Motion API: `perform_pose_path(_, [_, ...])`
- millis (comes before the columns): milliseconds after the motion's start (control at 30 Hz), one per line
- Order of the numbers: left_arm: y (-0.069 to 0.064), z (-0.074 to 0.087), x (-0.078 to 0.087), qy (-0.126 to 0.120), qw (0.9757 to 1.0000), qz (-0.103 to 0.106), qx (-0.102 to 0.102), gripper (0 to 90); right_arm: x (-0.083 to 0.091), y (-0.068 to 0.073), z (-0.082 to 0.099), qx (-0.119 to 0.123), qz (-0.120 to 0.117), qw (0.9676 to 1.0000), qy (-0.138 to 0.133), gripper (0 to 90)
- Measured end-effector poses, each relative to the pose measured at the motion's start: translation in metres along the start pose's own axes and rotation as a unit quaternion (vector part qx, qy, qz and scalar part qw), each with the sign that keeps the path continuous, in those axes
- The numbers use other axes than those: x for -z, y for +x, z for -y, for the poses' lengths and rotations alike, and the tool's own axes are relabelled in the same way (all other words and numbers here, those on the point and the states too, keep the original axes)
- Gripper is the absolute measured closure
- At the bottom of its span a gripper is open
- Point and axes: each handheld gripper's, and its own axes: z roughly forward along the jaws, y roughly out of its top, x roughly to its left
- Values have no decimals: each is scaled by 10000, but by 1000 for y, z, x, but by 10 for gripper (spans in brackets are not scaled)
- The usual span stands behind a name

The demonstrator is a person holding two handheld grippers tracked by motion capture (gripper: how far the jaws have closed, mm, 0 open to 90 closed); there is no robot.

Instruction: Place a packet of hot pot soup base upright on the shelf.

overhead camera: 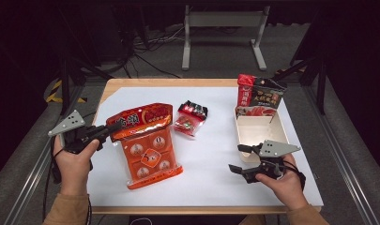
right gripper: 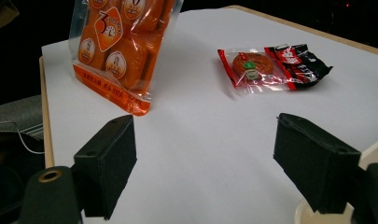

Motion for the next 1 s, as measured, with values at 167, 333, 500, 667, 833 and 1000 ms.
perform_pose_path(167, [-7, -4, 1, -89, 9999, 116, -89, 900, 0, 1, -1, 25, -15, 10000, -14, 217])
perform_pose_path(333, [-18, -10, 3, -198, 9991, 227, -286, 900, 0, 2, -3, 28, -15, 10000, -33, 217])
perform_pose_path(500, [-36, -19, 7, -265, 9967, 403, -653, 900, 1, 3, -3, 35, -28, 10000, -42, 217])
perform_pose_path(667, [-44, -22, 9, -373, 9953, 503, -744, 900, 1, 3, -6, 50, -78, 9999, -96, 220])
perform_pose_path(833, [-55, -28, 11, -430, 9931, 561, -934, 900, 0, 4, -10, 72, -116, 9998, -134, 220])
perform_pose_path(1000, [-60, -30, 11, -462, 9922, 600, -992, 900, -6, 4, -15, 101, -191, 9996, -160, 221])
